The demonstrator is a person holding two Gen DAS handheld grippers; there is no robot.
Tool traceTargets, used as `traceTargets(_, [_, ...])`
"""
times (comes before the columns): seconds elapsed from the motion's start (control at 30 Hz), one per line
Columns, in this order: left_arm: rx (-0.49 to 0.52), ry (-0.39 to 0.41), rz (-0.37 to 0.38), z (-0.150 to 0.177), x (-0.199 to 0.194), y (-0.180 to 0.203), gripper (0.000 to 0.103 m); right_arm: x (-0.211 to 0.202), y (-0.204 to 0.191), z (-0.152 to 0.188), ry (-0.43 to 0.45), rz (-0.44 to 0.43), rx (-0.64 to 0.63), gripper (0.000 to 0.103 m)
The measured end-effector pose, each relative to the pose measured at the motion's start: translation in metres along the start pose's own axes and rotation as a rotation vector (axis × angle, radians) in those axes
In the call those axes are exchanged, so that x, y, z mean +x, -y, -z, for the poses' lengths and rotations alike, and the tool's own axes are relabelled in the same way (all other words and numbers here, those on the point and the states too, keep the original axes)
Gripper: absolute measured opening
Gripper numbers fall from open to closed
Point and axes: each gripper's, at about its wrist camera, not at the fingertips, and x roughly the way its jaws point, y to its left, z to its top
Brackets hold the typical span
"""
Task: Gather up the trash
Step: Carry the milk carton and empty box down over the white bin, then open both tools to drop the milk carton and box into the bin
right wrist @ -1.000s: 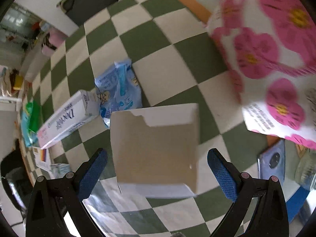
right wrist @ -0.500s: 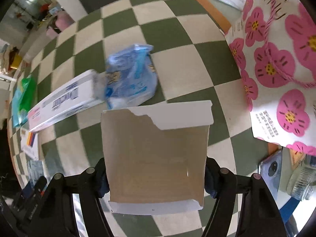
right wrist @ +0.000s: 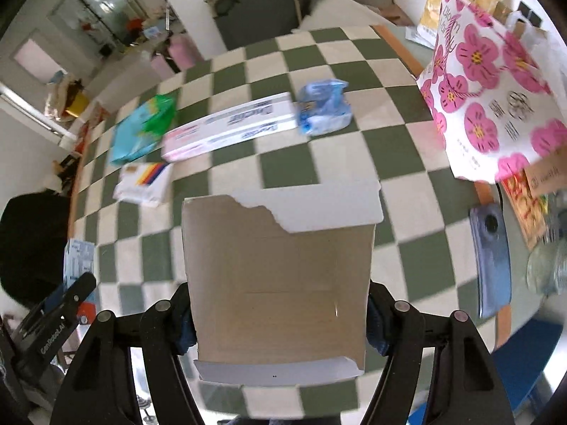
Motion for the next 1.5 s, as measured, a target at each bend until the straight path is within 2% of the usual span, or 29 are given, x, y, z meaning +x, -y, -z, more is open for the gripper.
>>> traceTargets(0.17, [0.018, 0.046, 0.05, 0.05, -0.044, -0.037, 0.05, -0.044, -0.027, 0.073, 0.055, -0.024, -0.008, 0.074])
traceTargets(0.3, [0.021, 0.036, 0.092, 0.1, -0.068, -0.067, 0.05, -0.066, -0.053, 0.143, 0.068, -0.032, 0.007, 0.074])
traceTargets(0.43, [0.043, -0.014, 0.119, 0.155, -0.077, -0.09, 0.05, -0.072, -0.072, 0.222, 0.04, -0.038, 0.022, 0.074])
traceTargets(0.6, [0.054, -0.134, 0.111, 0.227, -0.057, -0.107, 0.05, -0.047, -0.073, 0.302, -0.063, -0.022, 0.037, 0.074])
traceTargets(0.73, [0.045, -0.233, 0.085, 0.27, -0.019, -0.114, 0.05, -0.008, -0.062, 0.355, -0.165, -0.013, 0.059, 0.074])
traceTargets(0.87, [0.003, -0.338, 0.074, 0.311, 0.05, -0.125, 0.05, 0.053, -0.046, 0.398, -0.257, -0.018, 0.088, 0.074])
traceTargets(1.03, [-0.056, -0.429, 0.09, 0.347, 0.154, -0.133, 0.05, 0.159, -0.019, 0.442, -0.343, -0.061, 0.152, 0.074])
traceTargets(1.2, [-0.144, -0.514, 0.155, 0.381, 0.254, -0.145, 0.051, 0.264, 0.002, 0.463, -0.396, -0.104, 0.237, 0.076])
traceTargets(1.27, [-0.16, -0.535, 0.158, 0.39, 0.283, -0.149, 0.058, 0.301, 0.007, 0.468, -0.41, -0.128, 0.267, 0.078])
traceTargets(1.37, [-0.159, -0.521, 0.138, 0.398, 0.302, -0.154, 0.074, 0.351, 0.01, 0.469, -0.437, -0.177, 0.294, 0.08])
traceTargets(1.4, [-0.156, -0.515, 0.125, 0.4, 0.305, -0.158, 0.085, 0.363, 0.01, 0.47, -0.444, -0.194, 0.295, 0.085])
traceTargets(1.43, [-0.153, -0.51, 0.106, 0.403, 0.308, -0.161, 0.093, 0.376, 0.009, 0.471, -0.451, -0.209, 0.288, 0.095])
traceTargets(1.5, [-0.156, -0.496, 0.076, 0.407, 0.311, -0.168, 0.093, 0.391, 0.005, 0.47, -0.45, -0.22, 0.271, 0.103])
